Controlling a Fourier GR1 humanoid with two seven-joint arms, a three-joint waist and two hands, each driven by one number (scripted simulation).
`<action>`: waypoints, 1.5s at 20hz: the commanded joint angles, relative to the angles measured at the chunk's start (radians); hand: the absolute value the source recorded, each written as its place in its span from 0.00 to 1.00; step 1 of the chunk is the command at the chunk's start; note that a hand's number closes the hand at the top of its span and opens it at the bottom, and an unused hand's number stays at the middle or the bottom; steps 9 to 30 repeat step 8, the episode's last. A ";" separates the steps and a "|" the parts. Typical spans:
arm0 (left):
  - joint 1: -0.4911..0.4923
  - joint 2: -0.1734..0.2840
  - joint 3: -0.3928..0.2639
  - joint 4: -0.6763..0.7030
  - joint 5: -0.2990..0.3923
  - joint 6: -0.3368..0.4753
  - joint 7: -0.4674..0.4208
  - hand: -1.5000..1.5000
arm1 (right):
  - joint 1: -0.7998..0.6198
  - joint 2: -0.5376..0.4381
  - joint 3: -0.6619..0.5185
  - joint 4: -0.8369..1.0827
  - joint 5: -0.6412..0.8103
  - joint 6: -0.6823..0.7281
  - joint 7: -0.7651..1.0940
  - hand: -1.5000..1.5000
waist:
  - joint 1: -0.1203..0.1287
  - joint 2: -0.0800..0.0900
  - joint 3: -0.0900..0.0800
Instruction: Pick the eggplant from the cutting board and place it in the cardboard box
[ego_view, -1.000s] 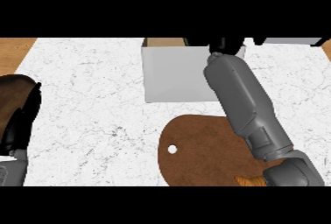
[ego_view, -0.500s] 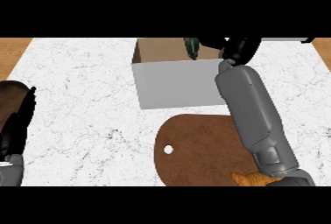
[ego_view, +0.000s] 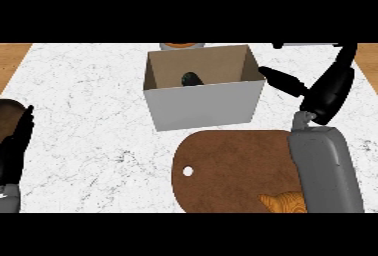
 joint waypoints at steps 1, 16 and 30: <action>0.015 0.002 0.004 0.015 -0.019 0.016 -0.014 0.50 | 0.231 -0.041 0.044 -0.324 -0.010 0.131 0.055 0.00 | -0.009 0.001 0.000; 0.000 0.008 0.004 -0.031 0.001 -0.020 0.010 0.50 | 0.616 -0.107 0.062 -0.758 -0.117 0.314 0.100 0.00 | 0.012 0.010 0.000; 0.000 0.008 0.004 -0.031 0.001 -0.020 0.010 0.50 | 0.616 -0.107 0.062 -0.758 -0.117 0.314 0.100 0.00 | 0.012 0.010 0.000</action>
